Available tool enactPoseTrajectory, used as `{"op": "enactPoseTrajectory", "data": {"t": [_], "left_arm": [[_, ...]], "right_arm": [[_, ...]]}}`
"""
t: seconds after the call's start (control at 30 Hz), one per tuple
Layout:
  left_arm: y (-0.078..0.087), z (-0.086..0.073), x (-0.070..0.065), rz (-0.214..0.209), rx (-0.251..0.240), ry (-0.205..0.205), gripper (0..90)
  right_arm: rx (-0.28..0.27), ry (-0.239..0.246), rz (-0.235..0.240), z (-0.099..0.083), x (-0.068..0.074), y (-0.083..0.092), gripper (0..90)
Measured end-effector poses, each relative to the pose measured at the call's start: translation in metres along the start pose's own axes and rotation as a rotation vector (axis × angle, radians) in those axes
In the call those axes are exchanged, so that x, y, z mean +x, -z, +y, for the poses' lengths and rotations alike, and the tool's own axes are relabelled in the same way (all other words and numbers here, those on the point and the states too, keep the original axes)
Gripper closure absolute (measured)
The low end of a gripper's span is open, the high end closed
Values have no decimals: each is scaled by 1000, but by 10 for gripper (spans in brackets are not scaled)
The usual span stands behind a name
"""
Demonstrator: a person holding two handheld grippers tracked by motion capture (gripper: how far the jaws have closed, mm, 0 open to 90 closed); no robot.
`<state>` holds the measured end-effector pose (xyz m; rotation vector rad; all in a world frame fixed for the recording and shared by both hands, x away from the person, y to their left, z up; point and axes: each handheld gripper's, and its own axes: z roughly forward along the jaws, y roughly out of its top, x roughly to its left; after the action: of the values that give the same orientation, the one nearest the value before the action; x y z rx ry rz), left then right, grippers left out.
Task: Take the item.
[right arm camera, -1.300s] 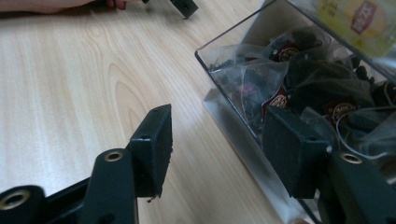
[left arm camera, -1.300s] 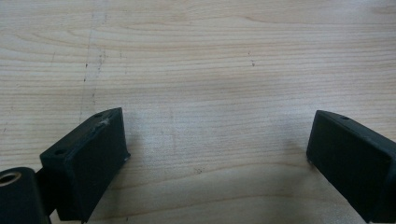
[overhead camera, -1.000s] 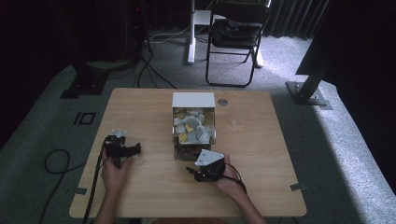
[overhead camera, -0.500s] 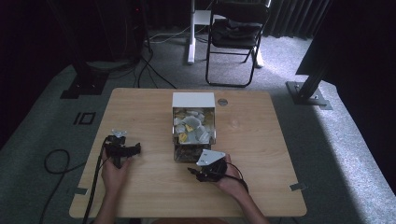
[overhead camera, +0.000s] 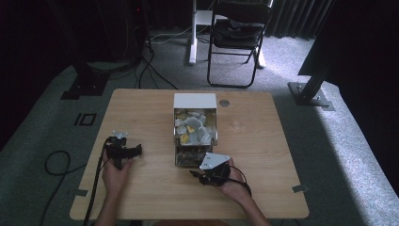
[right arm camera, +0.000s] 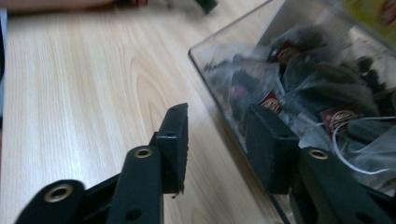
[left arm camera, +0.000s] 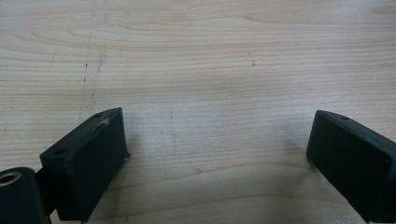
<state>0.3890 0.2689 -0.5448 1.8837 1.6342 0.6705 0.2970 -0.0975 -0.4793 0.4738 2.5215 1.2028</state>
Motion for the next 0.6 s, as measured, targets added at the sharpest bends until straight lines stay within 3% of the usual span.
{"op": "enactPoseTrajectory", "data": {"t": [0.07, 0.13, 0.37, 0.6], "left_arm": [[0, 0, 0, 0, 0, 0, 58], [0, 0, 0, 0, 0, 0, 58], [0, 0, 0, 0, 0, 0, 58], [0, 0, 0, 0, 0, 0, 58]], "right_arm": [[-13, -16, -8, 1, 0, 1, 612], [-29, -31, -55, 4, 1, 2, 645], [-62, -50, -147, 13, 2, -1, 718], [-75, -79, -155, 16, 1, -8, 638]]}}
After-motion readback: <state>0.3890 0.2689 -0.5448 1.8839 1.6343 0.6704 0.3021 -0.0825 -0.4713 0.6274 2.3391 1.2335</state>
